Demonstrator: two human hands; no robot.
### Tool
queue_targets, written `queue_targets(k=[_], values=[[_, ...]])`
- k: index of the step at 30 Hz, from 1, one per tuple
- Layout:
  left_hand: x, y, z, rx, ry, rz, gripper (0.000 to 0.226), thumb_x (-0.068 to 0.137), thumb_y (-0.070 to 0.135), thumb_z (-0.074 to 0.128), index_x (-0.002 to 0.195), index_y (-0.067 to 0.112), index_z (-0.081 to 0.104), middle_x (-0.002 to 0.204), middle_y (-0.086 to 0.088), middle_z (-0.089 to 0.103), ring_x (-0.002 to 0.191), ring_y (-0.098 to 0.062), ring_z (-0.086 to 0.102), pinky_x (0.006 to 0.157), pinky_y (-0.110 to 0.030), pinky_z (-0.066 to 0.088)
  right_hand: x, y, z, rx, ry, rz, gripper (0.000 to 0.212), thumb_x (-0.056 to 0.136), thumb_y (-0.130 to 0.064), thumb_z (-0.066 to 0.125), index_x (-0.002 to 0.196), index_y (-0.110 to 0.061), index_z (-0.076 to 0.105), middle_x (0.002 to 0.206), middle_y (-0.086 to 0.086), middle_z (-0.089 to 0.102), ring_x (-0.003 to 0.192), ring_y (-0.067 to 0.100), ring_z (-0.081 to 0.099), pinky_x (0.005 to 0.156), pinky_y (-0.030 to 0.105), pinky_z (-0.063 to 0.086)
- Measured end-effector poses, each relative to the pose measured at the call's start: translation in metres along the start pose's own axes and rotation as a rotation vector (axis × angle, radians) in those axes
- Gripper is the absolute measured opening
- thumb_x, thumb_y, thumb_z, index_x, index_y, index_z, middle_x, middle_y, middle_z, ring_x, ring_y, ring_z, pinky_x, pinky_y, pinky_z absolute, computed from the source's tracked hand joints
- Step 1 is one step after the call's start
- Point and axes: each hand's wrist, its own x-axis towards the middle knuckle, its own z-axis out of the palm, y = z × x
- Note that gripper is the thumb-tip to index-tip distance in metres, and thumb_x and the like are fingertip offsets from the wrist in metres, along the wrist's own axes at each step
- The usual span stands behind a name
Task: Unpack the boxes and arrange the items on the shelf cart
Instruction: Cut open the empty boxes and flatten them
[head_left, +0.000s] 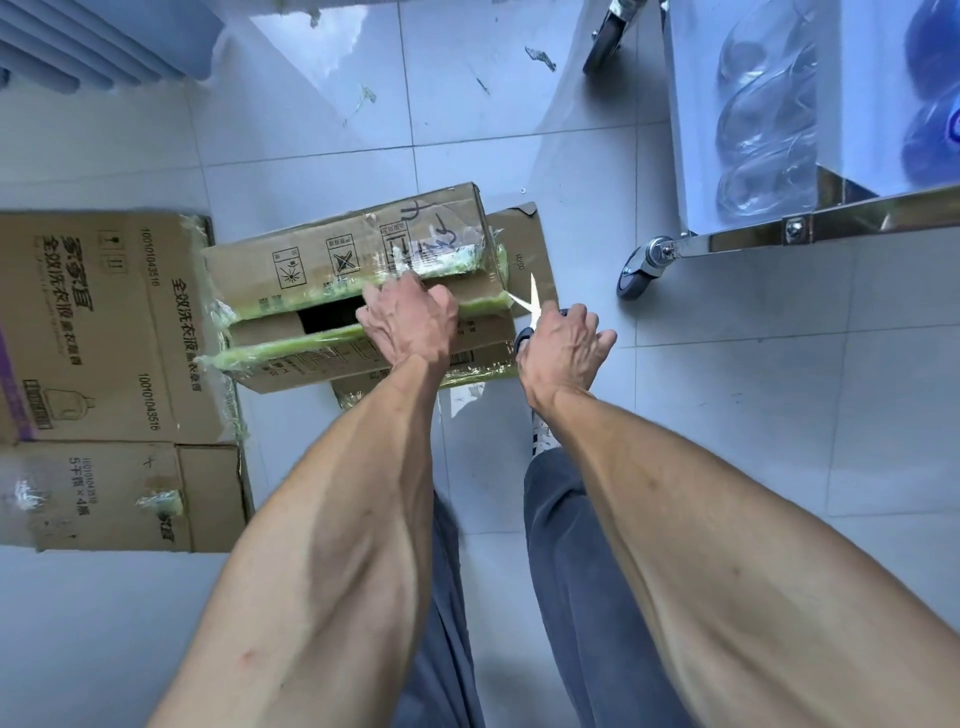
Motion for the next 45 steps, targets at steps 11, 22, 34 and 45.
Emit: queue_targets(k=[11,22,34,45], values=[[-0.045,-0.032,0.012,-0.116,-0.554,-0.109,0.017,0.088,0.017,0.050,0.094,0.010,0.063,0.097,-0.010,0.064,0.099,-0.029,0.063,0.074,-0.028,0.046,-0.017,-0.005,-0.007,0.303,0.161,0.080,0.014,0.089,-0.026,0.065,0.090,-0.012,0.062,0.075,0.010,0.061,0.066,0.030,0.051,0.062,0.029,0.034],[-0.049,-0.094,0.006,-1.075,-0.415,-0.705,0.021,0.087,0.011,0.051,0.072,0.006,0.066,0.069,-0.014,0.065,0.056,-0.025,0.059,0.060,-0.027,0.049,-0.058,-0.036,0.009,0.316,-0.090,-0.044,0.021,0.091,-0.016,0.053,0.079,-0.002,0.062,0.062,0.010,0.051,0.075,0.033,0.058,0.043,0.021,0.024],[-0.073,-0.188,-0.017,-1.239,-0.431,-0.694,0.015,0.074,0.013,0.070,0.063,0.010,0.061,0.056,-0.009,0.060,0.040,-0.020,0.049,0.039,-0.019,0.036,-0.165,-0.108,0.036,-0.027,-0.132,-0.615,0.013,0.088,-0.005,0.055,0.078,-0.010,0.062,0.067,0.011,0.055,0.060,0.029,0.048,0.053,0.029,0.031],[-0.177,-0.307,0.050,-1.421,-0.065,-1.174,0.017,0.085,0.013,0.056,0.069,0.010,0.060,0.076,-0.010,0.068,0.080,-0.032,0.063,0.063,-0.031,0.045,-0.263,-0.116,0.113,-0.263,-0.301,-0.916,0.033,0.089,0.000,0.045,0.119,-0.007,0.055,0.116,0.014,0.055,0.109,0.033,0.050,0.082,0.033,0.038]])
